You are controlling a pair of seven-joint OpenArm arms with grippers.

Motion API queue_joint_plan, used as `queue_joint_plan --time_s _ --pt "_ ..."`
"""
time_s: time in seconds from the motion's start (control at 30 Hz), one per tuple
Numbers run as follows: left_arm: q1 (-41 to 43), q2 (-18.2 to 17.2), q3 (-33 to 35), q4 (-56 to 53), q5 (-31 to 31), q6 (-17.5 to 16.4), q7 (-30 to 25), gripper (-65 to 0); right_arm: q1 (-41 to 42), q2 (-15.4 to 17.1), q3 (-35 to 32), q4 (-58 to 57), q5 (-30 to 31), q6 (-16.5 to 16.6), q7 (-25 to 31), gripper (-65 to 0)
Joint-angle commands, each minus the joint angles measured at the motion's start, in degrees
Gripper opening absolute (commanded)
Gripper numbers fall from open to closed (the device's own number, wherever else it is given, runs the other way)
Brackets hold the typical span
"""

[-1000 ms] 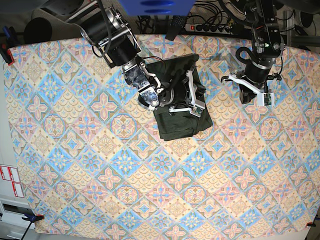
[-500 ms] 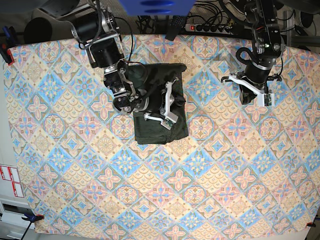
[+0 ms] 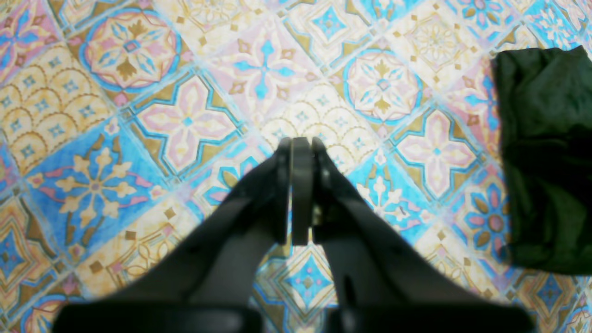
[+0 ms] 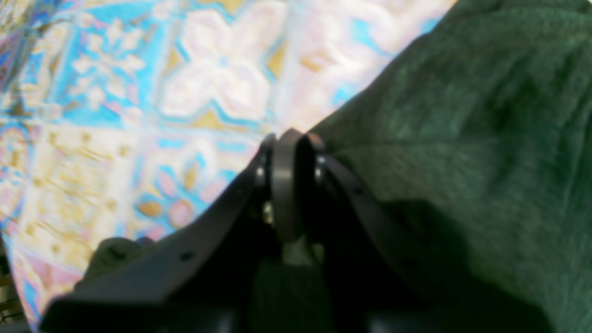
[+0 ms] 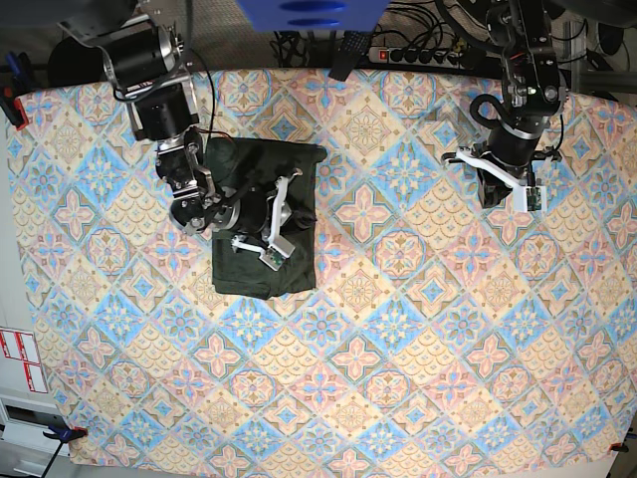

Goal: Fold the T-shirt properly
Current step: 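Drag the folded bundle across the table with the right gripper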

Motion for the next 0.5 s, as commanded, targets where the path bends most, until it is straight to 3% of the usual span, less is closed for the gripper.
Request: queue_joint_plan --time_s 0.0,0.27,0.47 --pt "-0.16 -0.29 -0.14 1.20 -0.49 -0.07 -1.19 -65.0 0.26 3.08 0.34 -0.57 -5.96 -3.75 -6.52 -60.6" --pt "-0.16 -0.29 -0.14 1.20 -0.49 -0.07 -1.19 -65.0 0.79 8.00 0.43 -0.57 -5.96 -3.75 -5.90 -60.6" --pt "-0.16 -0.29 -0.14 1.20 -0.49 -0.07 -1.19 -65.0 2.64 9.32 0.43 -0.57 -5.96 -3.75 -5.90 -60.6"
